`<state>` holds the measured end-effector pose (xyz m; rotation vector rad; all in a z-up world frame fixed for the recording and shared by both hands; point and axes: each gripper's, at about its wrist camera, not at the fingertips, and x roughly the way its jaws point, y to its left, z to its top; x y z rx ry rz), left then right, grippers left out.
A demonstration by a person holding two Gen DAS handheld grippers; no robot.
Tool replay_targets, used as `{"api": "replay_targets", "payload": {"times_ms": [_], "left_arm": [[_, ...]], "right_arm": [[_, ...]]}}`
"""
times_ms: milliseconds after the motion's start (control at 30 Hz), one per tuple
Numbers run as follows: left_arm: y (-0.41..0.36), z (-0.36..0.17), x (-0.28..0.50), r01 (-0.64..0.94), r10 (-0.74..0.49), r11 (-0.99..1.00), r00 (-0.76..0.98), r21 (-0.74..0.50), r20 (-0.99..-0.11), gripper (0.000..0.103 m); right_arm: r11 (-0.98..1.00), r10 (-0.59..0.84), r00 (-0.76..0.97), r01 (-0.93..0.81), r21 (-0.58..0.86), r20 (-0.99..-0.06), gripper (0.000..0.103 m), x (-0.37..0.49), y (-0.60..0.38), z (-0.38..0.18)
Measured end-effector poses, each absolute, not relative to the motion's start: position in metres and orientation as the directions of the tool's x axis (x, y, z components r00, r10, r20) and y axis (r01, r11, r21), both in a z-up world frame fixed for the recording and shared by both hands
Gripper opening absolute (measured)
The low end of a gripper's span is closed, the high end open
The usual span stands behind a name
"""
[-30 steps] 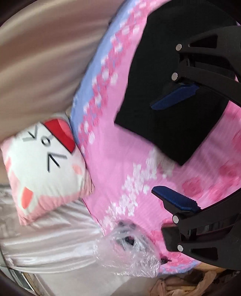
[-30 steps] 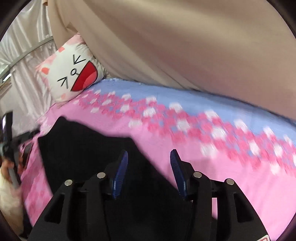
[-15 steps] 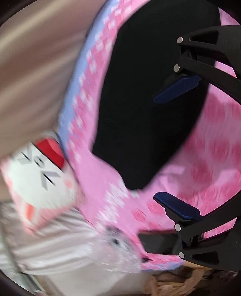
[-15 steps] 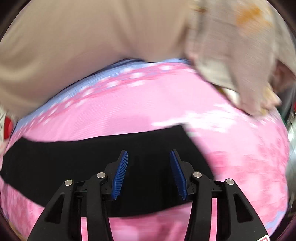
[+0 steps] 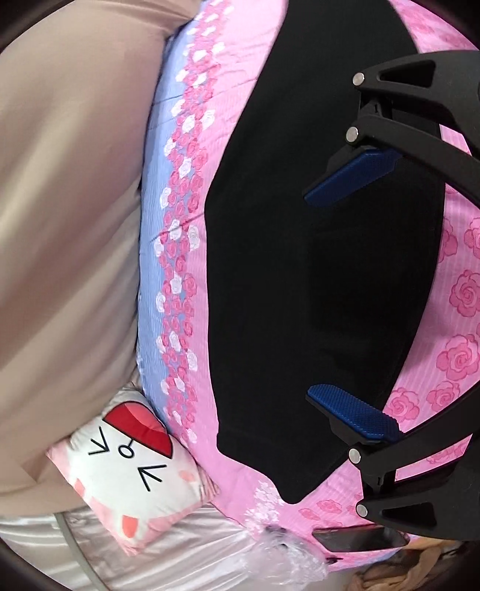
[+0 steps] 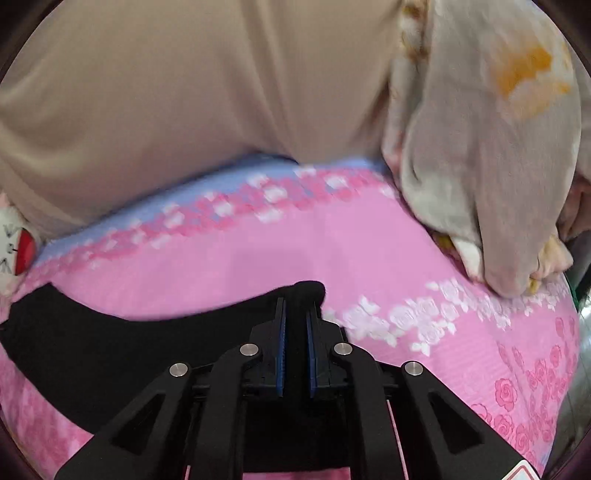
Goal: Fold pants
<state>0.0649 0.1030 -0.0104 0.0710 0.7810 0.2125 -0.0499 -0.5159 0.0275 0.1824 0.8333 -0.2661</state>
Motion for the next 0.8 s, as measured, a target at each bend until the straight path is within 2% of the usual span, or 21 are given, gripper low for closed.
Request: {"api": "replay_targets", "payload": {"times_ms": [33, 67, 133, 167, 200, 267, 333, 433, 500, 533, 567, 633, 667, 733, 800], "left_arm": [[0.101, -0.013, 0.067, -0.16, 0.213, 0.977, 0.683, 0.142, -0.698, 0.096], [0.101, -0.019, 0.07, -0.155, 0.209, 0.978, 0.674, 0.141, -0.709, 0.096], [0.102, -0.031, 0.074, -0.156, 0.221, 0.975, 0.644, 0.157, -0.732, 0.096], [0.103, -0.035, 0.075, -0.154, 0.223, 0.975, 0.636, 0.162, -0.739, 0.096], [0.104, -0.037, 0.074, -0.156, 0.224, 0.974, 0.632, 0.162, -0.742, 0.096], [0.108, -0.04, 0.074, -0.156, 0.213, 0.977, 0.635, 0.147, -0.742, 0.096], [0.112, -0.045, 0.075, -0.167, 0.212, 0.976, 0.631, 0.136, -0.747, 0.096], [0.12, -0.051, 0.073, -0.184, 0.203, 0.977, 0.622, 0.111, -0.756, 0.096], [0.133, -0.051, 0.07, -0.197, 0.206, 0.975, 0.617, 0.104, -0.759, 0.096], [0.141, -0.05, 0.068, -0.211, 0.217, 0.972, 0.614, 0.107, -0.758, 0.096], [0.152, -0.05, 0.065, -0.234, 0.235, 0.966, 0.609, 0.112, -0.757, 0.096], [0.182, -0.046, 0.054, -0.294, 0.254, 0.952, 0.612, 0.083, -0.749, 0.096], [0.196, -0.045, 0.049, -0.322, 0.26, 0.945, 0.614, 0.065, -0.745, 0.096], [0.229, -0.05, 0.042, -0.392, 0.292, 0.919, 0.591, 0.049, -0.752, 0.096], [0.254, -0.059, 0.037, -0.445, 0.315, 0.894, 0.554, 0.046, -0.77, 0.096]], "right_arm": [[0.946, -0.161, 0.594, 0.32, 0.047, -0.788, 0.012, -0.045, -0.522, 0.008], [0.942, -0.144, 0.624, 0.325, 0.087, -0.768, 0.014, -0.051, -0.524, 0.003], [0.927, -0.152, 0.64, 0.357, 0.117, -0.753, 0.017, -0.061, -0.522, 0.016], [0.923, -0.188, 0.673, 0.369, 0.105, -0.716, 0.022, -0.071, -0.514, 0.031], [0.927, -0.196, 0.692, 0.361, 0.097, -0.695, 0.022, -0.076, -0.506, 0.041], [0.949, -0.13, 0.735, 0.288, 0.133, -0.665, 0.022, -0.083, -0.481, 0.058], [0.964, -0.054, 0.718, 0.219, 0.151, -0.694, 0.021, -0.079, -0.461, 0.051], [0.954, -0.133, 0.591, 0.295, 0.059, -0.796, 0.021, -0.067, -0.461, 0.003], [0.925, -0.084, 0.64, 0.336, 0.18, -0.763, 0.019, -0.077, -0.477, 0.005], [0.902, -0.108, 0.636, 0.385, 0.193, -0.764, 0.022, -0.083, -0.482, 0.01], [0.886, -0.157, 0.645, 0.427, 0.182, -0.748, 0.029, -0.09, -0.482, 0.019], [0.895, -0.143, 0.685, 0.398, 0.202, -0.715, 0.03, -0.099, -0.47, 0.031], [0.902, -0.132, 0.683, 0.383, 0.198, -0.719, 0.038, -0.098, -0.461, 0.031], [0.909, -0.163, 0.647, 0.391, 0.14, -0.745, 0.049, -0.094, -0.448, 0.02], [0.898, -0.197, 0.597, 0.429, 0.101, -0.778, 0.049, -0.091, -0.443, 0.003]]}}
